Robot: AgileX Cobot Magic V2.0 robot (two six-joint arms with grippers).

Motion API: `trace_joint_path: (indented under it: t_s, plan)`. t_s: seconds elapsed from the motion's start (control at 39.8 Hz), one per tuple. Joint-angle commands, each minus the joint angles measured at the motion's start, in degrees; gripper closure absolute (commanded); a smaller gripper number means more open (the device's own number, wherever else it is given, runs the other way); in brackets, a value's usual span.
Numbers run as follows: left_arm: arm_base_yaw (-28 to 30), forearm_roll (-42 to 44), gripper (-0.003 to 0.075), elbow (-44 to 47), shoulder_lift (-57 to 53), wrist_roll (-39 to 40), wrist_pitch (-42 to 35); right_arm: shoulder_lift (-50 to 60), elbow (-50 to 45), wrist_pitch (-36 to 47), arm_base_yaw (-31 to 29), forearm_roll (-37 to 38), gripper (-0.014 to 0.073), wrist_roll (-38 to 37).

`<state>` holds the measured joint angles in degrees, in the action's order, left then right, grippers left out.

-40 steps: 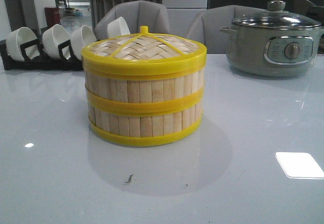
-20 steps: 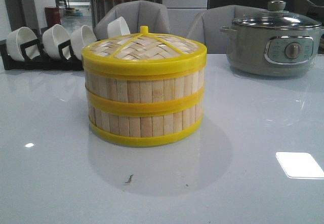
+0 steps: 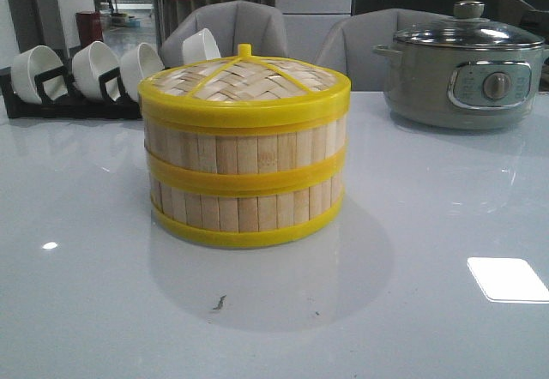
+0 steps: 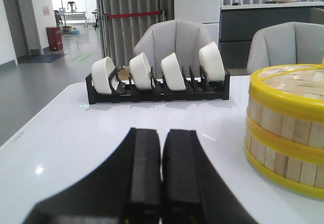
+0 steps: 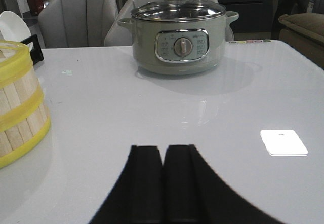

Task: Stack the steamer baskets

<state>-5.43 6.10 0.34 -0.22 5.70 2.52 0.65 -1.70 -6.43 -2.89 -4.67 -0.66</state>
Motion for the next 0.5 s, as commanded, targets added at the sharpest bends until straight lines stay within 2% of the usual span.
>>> trace_joint_path:
  t_s: [0.0, 0.48]
  plan:
    - [0.13, 0.01, 0.0633, 0.1, -0.73, 0.44, -4.62, 1.2, 0.85, 7.3, 0.07, 3.34, 0.0566, 0.28]
    - [0.13, 0.01, 0.0633, 0.1, -0.73, 0.44, -4.62, 1.14, 0.85, 6.86, 0.07, 4.67, 0.0566, 0.23]
